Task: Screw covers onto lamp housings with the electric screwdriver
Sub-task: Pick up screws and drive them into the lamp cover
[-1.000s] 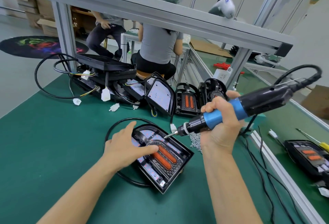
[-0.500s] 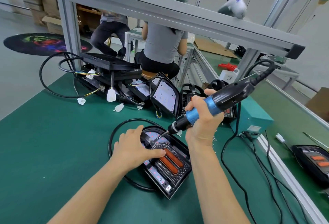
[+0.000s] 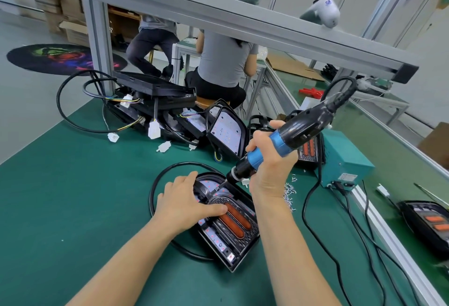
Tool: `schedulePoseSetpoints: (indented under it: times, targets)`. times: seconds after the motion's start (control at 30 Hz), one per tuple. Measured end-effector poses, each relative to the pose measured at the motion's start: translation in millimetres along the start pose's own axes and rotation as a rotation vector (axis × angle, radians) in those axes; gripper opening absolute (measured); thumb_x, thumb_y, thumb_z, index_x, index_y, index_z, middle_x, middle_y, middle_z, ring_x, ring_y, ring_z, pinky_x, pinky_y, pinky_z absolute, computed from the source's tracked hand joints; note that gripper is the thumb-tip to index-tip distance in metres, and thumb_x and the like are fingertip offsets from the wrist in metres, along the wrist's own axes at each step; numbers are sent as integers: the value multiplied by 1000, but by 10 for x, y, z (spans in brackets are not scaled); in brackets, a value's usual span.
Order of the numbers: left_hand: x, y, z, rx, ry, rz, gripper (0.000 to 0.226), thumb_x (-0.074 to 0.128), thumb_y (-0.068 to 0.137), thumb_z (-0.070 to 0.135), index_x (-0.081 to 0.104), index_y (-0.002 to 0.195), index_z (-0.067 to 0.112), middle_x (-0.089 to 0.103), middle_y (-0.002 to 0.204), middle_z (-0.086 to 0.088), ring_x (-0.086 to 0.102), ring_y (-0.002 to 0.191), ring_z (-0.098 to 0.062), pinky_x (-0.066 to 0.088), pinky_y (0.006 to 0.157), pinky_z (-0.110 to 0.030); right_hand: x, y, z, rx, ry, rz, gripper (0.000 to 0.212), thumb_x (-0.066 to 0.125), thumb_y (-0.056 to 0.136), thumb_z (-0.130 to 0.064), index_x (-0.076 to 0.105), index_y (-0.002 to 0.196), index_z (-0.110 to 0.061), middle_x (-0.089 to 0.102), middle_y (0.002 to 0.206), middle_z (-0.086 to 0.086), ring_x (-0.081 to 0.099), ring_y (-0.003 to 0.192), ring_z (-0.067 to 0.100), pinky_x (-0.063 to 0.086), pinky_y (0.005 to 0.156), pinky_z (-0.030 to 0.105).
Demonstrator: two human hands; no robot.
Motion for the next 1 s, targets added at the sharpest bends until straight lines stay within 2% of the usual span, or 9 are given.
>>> schedulePoseSetpoints:
  times: [0.13,0.23,0.37,0.43,0.5,0.53,0.63,0.7,1.0]
  targets:
    - [2,8,-20,-10,3,11,117,70,54,75,21,149,28,30,150,3,24,137,-22,25,107,-41,61,-21,-14,-38,-38,-74,25,60,73,3,52,89,-15,54,53,-6,49,54,18,45,58,28]
    - [-3,20,-7,-8,0,13,116,70,54,75,21,149,28,30,150,3,24,137,-22,24,108,-41,19,80,0,17,-25,-162,29,61,69,0,55,94,-15,54,63,0,50,64,23,45,67,30]
    - [-2,31,9,-10,2,7,116,70,55,75,21,149,28,30,149,1,23,138,-23,24,108,-42,-65,192,-42,151,-73,-253,40,65,65,-2,64,101,-18,57,73,-6,53,74,13,45,71,25]
    - [4,25,-5,-16,-2,7,116,70,55,75,21,149,27,30,149,1,23,138,-23,24,108,-42,-70,182,-48,162,-90,-247,32,66,66,-3,68,88,-26,56,71,-6,51,72,15,44,72,29]
    - [19,16,-7,-16,-5,3,117,70,54,76,21,149,27,31,149,1,23,138,-23,25,108,-42,-77,156,-43,146,-120,-231,19,68,69,-7,64,66,-26,54,72,-3,49,72,17,41,72,33]
    - [27,14,-2,-14,-5,1,117,70,55,76,21,149,28,31,149,1,23,138,-23,25,108,-42,-90,153,-40,142,-125,-222,19,70,71,-10,60,63,-24,54,73,1,49,72,18,42,72,33]
    - [17,15,5,-15,1,11,115,70,55,76,22,149,28,31,149,1,24,137,-23,24,108,-42,-103,157,-46,125,-129,-215,17,73,76,-18,57,69,-19,53,75,8,52,70,16,47,71,29]
    - [4,19,-4,-18,-1,21,115,70,55,76,22,149,28,32,149,1,24,137,-23,24,108,-43,-91,152,-41,105,-143,-237,17,72,79,-20,60,67,-24,56,72,6,54,70,15,48,74,31]
    - [17,11,17,-15,0,22,113,70,57,74,22,149,27,30,149,0,23,137,-23,23,108,-43,-11,134,-53,81,-121,-452,25,68,75,-6,62,64,-29,54,69,-3,50,70,15,44,71,30]
Point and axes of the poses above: each hand's wrist, its own y-axis towards the middle knuckle, its own x-axis out of the palm, z = x × y, the point moved 4 cm from there along y, towards the middle knuckle
